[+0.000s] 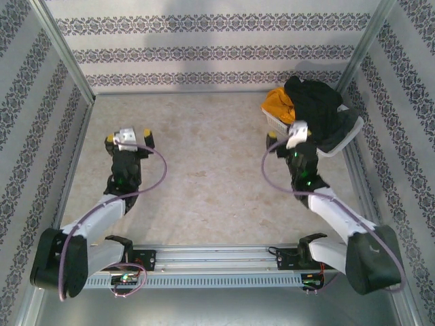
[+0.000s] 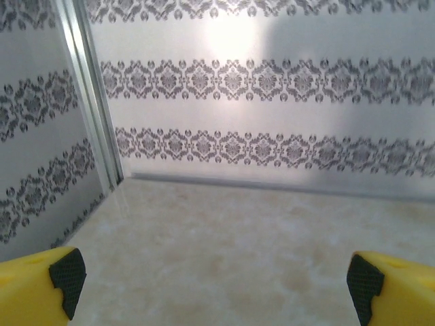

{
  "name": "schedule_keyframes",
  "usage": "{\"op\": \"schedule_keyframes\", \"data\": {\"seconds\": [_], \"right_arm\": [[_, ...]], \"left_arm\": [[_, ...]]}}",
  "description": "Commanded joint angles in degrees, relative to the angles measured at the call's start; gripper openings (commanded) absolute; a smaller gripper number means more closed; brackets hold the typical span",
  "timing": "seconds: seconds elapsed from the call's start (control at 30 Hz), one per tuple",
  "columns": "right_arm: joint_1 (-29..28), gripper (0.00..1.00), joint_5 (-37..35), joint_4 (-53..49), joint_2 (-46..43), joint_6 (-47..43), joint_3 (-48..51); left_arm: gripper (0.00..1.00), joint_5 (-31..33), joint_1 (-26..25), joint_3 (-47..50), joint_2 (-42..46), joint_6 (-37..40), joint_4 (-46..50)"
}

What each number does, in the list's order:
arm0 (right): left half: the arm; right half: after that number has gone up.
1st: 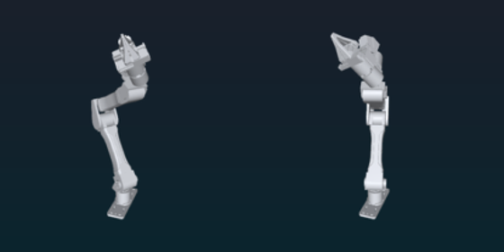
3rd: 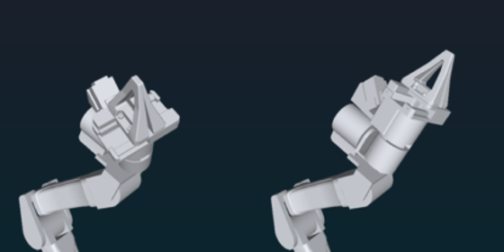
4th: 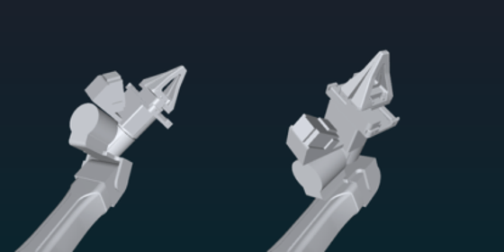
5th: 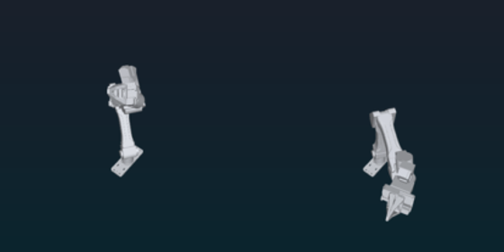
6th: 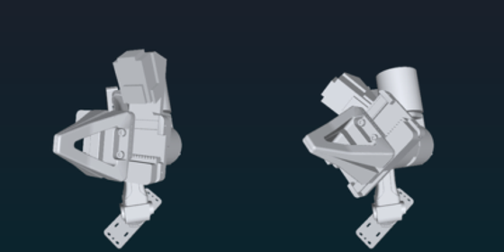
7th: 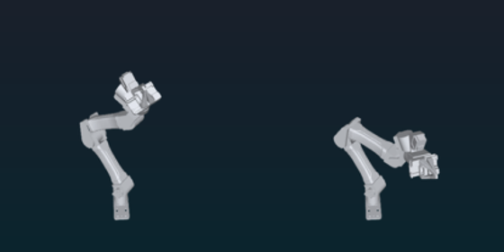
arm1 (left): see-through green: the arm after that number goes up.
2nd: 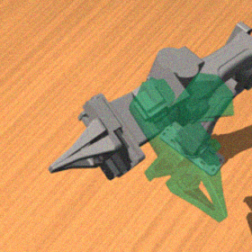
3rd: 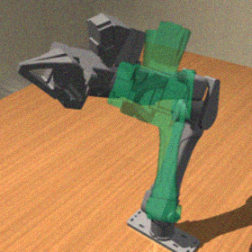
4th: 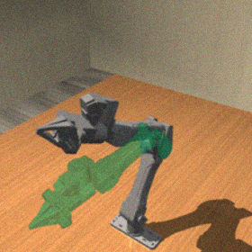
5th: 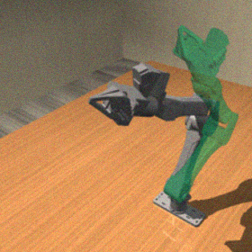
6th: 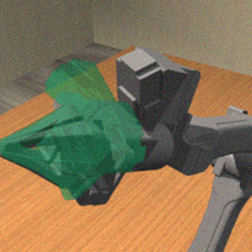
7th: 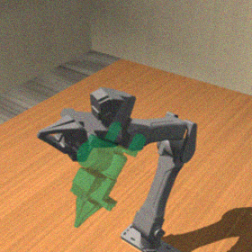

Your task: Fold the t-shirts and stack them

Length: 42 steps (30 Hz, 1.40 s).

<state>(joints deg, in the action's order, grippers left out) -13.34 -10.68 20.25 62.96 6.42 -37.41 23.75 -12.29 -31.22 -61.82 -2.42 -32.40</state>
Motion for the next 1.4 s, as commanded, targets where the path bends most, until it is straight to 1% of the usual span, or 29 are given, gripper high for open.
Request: {"op": "schedule_keyframes", "data": {"seconds": [0.0, 0.03, 0.07, 0.1, 0.13, 0.17, 0.23, 0.27, 0.33, 0.37, 0.43, 0.5, 0.63, 0.73, 0.83, 0.87, 0.9, 0.93, 1.0, 1.03, 1.07, 1.1, 1.2, 1.27, 1.37], "right_arm": [[5.2, 0.98, 3.9, -28.1, -1.2, 25.4, -14.3], [8.7, 0.98, 10.7, -27.3, 0.2, 27.1, -15.4], [10.7, 0.98, 12.0, -29.9, 1.9, 28.1, -18.3], [10.7, 0.95, 8.0, -35.2, 3.7, 27.7, -22.1], [10.4, 0.92, 2.4, -41.3, 6.2, 27.3, -27.3], [10.9, 0.93, -1.6, -46.9, 9.0, 27.2, -31.8], [12.9, 0.93, -4.0, -52.5, 13.6, 26.7, -37.9], [14.3, 0.93, -4.2, -54.2, 16.5, 26.6, -40.9], [16.3, 0.92, -3.1, -55.1, 20.9, 26.3, -44.0], [17.0, 0.92, -2.6, -55.4, 23.2, 26.3, -45.5], [18.2, 0.92, -1.4, -56.0, 28.0, 25.7, -48.2], [19.7, 0.91, 1.5, -56.9, 33.4, 25.0, -51.1], [22.3, 0.88, 8.6, -59.5, 43.7, 23.9, -57.7], [23.2, 0.82, 11.8, -61.7, 49.7, 23.1, -62.0], [23.8, 0.71, 14.6, -61.9, 53.3, 24.2, -63.7], [23.9, 0.65, 14.9, -61.3, 53.9, 24.8, -63.7], [24.1, 0.57, 15.0, -60.6, 54.0, 25.4, -63.5], [24.1, 0.48, 15.0, -59.6, 53.8, 25.9, -62.9], [24.2, 0.25, 14.9, -56.6, 51.9, 26.9, -61.3], [24.2, 0.13, 14.7, -54.1, 49.6, 27.5, -59.6], [24.0, 0.04, 13.6, -51.9, 47.3, 28.0, -57.9], [23.8, 0.00, 12.3, -50.4, 44.7, 28.2, -56.6], [22.5, 0.00, 8.2, -48.0, 37.7, 28.1, -54.8], [21.8, 0.00, 6.7, -46.4, 32.5, 28.1, -54.4], [20.5, 0.00, 4.9, -45.6, 27.3, 27.8, -55.5]], "left_arm": [[1.00, 5.5, -0.6, -12.8, 3.2, -21.5, 35.9], [1.00, 3.4, 0.4, -12.7, 3.6, -25.9, 35.6], [1.00, -2.8, 2.4, -12.1, 3.6, -28.5, 33.3], [1.00, -7.5, 3.8, -12.3, 3.3, -30.8, 32.3], [1.00, -10.5, 4.3, -13.7, 1.9, -32.7, 32.6], [1.00, -13.6, 4.3, -16.4, -0.2, -33.5, 34.8], [1.00, -21.0, 3.9, -22.2, -5.8, -33.7, 39.7], [1.00, -23.5, 3.1, -25.5, -8.7, -33.5, 42.2], [1.00, -25.8, 0.4, -29.8, -13.1, -32.6, 45.5], [1.00, -27.3, -1.4, -31.0, -14.7, -32.1, 45.6], [1.00, -28.1, -4.3, -32.5, -17.0, -32.1, 45.4], [1.00, -29.7, -7.3, -33.5, -19.0, -32.4, 44.5], [0.95, -30.9, -12.4, -35.7, -21.8, -32.6, 43.7], [0.89, -31.6, -14.8, -36.2, -22.7, -33.5, 43.1], [0.82, -31.7, -15.8, -36.0, -22.3, -34.3, 43.4], [0.80, -31.7, -15.9, -35.6, -21.9, -34.6, 43.3], [0.78, -31.6, -15.8, -35.3, -21.5, -34.8, 43.1], [0.76, -31.4, -15.8, -34.9, -20.9, -34.9, 43.1], [0.71, -31.1, -15.9, -34.6, -19.8, -34.9, 43.3], [0.69, -30.8, -15.8, -34.5, -19.3, -34.7, 43.6], [0.67, -30.4, -15.9, -34.4, -19.0, -34.7, 43.9], [0.65, -30.2, -15.9, -34.2, -18.5, -34.7, 44.0], [0.60, -29.6, -16.0, -33.4, -17.6, -35.1, 44.0], [0.58, -29.1, -15.9, -32.9, -17.5, -35.5, 44.1], [0.55, -28.1, -15.9, -32.5, -17.4, -35.7, 44.0]]}}
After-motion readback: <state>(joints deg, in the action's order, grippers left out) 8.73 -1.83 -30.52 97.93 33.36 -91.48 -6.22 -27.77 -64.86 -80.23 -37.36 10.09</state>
